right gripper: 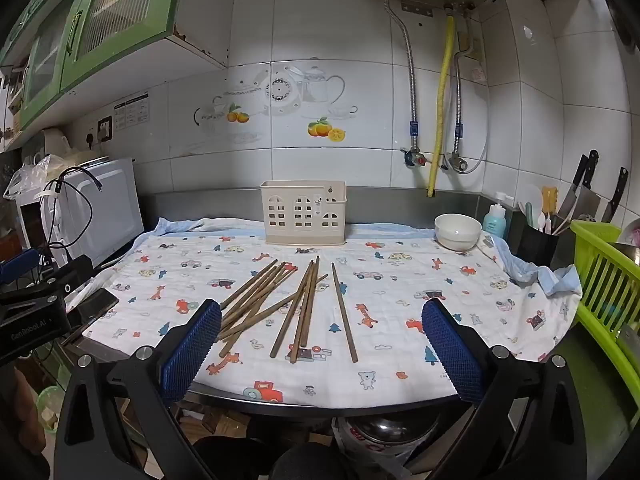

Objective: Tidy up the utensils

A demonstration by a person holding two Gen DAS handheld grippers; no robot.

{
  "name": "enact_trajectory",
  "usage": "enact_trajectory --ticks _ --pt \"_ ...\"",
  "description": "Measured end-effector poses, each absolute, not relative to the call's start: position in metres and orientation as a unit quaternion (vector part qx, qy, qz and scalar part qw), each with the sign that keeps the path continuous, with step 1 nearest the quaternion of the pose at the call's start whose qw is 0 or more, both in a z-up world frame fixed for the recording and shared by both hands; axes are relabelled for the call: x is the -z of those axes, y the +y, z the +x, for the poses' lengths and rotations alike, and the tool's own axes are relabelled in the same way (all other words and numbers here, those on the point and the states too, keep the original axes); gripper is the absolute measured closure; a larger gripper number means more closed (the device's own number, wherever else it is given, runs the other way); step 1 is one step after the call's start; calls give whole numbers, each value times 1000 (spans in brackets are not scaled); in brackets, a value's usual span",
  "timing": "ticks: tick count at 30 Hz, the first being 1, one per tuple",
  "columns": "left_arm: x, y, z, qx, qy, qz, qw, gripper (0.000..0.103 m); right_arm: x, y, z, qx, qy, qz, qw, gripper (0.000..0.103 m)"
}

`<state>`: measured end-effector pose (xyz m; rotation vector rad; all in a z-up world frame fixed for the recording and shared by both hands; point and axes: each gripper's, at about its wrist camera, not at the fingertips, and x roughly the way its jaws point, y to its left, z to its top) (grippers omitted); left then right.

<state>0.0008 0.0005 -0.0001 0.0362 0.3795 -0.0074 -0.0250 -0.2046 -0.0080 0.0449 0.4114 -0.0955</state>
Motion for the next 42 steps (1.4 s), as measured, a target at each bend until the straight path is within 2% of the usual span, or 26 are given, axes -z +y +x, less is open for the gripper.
enact_trajectory --ticks 42 --pt "2 -1 1 14 192 13 981 5 12 -205 -24 50 207 13 977 6"
